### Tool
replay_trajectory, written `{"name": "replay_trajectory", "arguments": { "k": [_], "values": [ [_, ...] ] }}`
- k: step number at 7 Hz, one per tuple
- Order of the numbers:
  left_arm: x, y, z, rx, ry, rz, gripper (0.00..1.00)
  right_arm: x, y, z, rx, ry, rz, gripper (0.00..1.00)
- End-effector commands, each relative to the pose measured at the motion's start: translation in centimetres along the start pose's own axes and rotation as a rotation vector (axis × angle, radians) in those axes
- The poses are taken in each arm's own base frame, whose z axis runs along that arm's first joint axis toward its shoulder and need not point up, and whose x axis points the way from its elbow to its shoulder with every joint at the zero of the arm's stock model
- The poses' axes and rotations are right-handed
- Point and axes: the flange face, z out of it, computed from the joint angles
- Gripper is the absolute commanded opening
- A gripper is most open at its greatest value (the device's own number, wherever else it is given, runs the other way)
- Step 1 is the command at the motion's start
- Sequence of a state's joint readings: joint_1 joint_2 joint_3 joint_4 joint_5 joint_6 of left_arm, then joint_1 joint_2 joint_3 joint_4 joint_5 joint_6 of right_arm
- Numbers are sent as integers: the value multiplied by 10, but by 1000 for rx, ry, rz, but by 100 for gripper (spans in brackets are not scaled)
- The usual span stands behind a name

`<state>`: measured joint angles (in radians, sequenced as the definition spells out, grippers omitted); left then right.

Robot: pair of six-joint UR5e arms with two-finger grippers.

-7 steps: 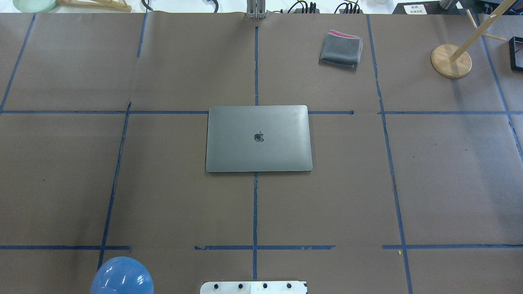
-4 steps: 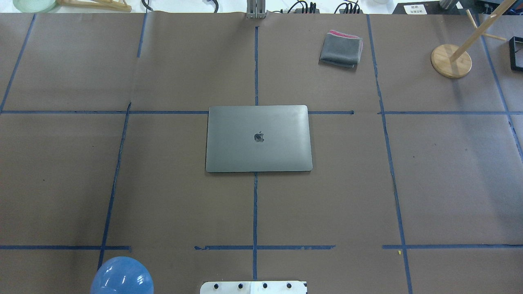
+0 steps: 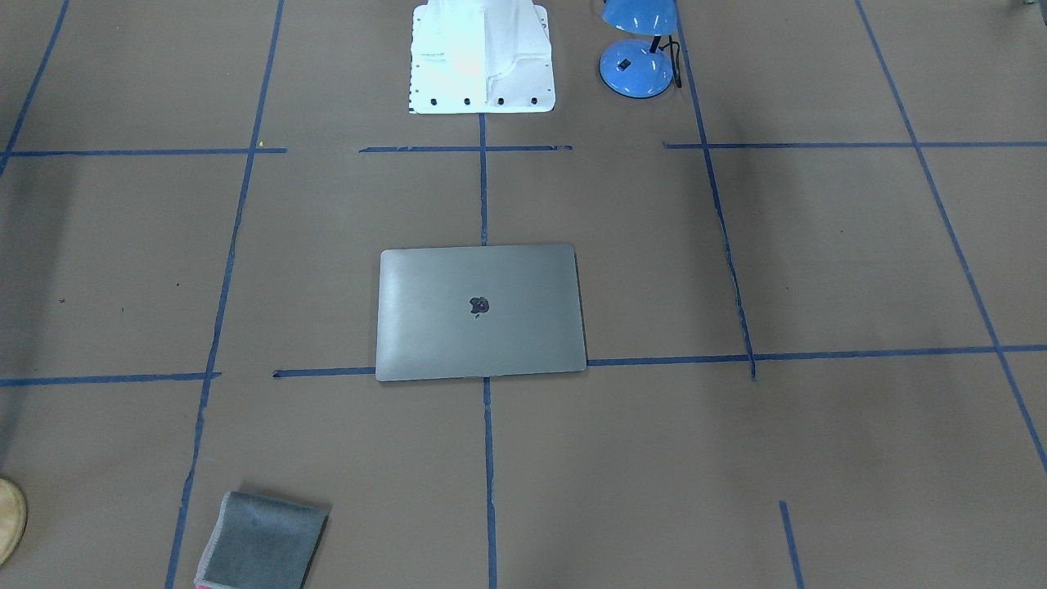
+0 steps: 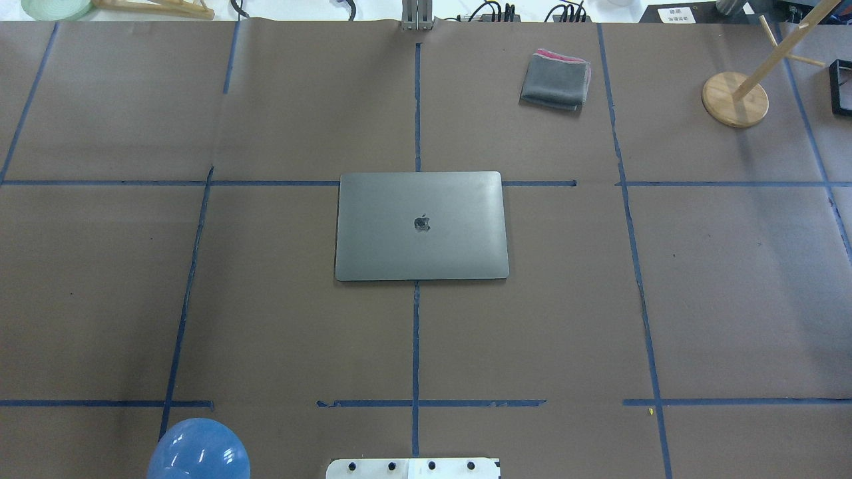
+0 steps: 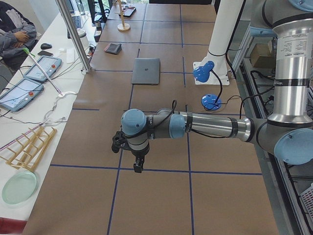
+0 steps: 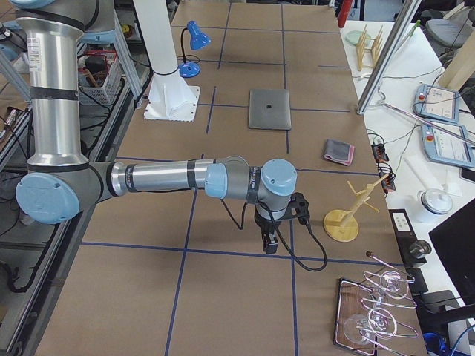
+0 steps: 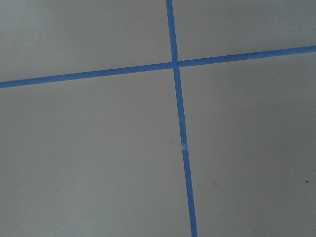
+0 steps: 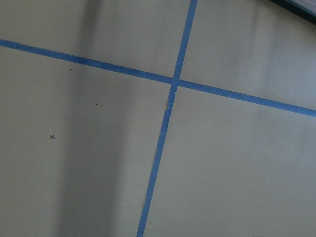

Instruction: Close laptop

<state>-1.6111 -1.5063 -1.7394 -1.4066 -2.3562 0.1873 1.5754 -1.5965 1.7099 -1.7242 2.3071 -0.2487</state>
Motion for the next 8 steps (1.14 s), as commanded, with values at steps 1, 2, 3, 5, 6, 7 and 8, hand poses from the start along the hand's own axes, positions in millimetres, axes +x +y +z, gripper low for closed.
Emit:
{"name": "replay_trajectory", "arguments": {
  "k": [1,2,3,5,6,7,8],
  "values": [
    [0,0,0,0,0,2,100,0,1,0,-1,0,1,100],
    [0,0,0,0,0,2,100,0,1,0,-1,0,3,100],
    [0,0,0,0,0,2,100,0,1,0,0,0,2,100],
    [0,0,0,0,0,2,100,-1,0,-1,2,1,0,100],
    [0,0,0,0,0,0,100,-2,0,-2,5,1,1,100],
    [0,0,0,0,0,0,100,-3,0,-3,6,1,12,100],
    [0,0,0,0,0,0,100,-3,0,-3,6,1,12,100]
  ]
}}
